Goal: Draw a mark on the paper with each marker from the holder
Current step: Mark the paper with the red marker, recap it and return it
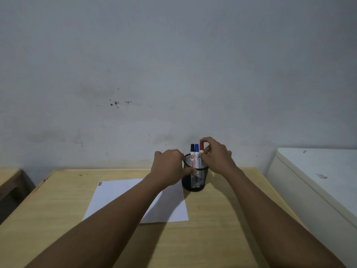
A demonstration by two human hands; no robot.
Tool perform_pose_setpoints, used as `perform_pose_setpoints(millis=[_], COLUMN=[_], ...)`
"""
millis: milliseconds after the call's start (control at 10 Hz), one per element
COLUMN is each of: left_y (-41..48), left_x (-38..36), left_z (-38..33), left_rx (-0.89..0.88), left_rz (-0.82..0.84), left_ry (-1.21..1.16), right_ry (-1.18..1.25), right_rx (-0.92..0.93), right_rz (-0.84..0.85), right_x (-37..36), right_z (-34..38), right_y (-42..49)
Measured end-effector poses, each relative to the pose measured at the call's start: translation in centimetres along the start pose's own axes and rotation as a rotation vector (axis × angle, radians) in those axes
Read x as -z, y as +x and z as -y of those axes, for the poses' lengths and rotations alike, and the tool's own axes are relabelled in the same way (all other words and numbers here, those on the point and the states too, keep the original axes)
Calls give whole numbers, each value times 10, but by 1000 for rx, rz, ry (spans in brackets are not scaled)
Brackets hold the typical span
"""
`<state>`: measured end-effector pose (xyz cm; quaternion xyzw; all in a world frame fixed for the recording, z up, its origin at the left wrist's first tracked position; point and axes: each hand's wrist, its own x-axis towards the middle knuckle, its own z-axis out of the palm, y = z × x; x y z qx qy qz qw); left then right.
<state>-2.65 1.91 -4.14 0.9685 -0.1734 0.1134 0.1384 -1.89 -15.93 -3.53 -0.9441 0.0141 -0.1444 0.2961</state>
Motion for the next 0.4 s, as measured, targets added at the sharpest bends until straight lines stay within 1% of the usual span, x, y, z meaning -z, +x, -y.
perform_pose_setpoints(millis=[100, 300, 400], left_y=[2, 2, 0], left_x=[-2, 0, 7], left_z=[1, 1, 1], left_rx=[13, 19, 11], left_rz=[-9, 5, 10], left_ry=[-8, -41, -48], right_ry=[5, -60, -77], right_rx=[4, 6, 29], right_rz=[-6, 3, -21], right_x=[-2, -3, 0], right_z=[-2, 3, 8], right_y=[0, 0, -4])
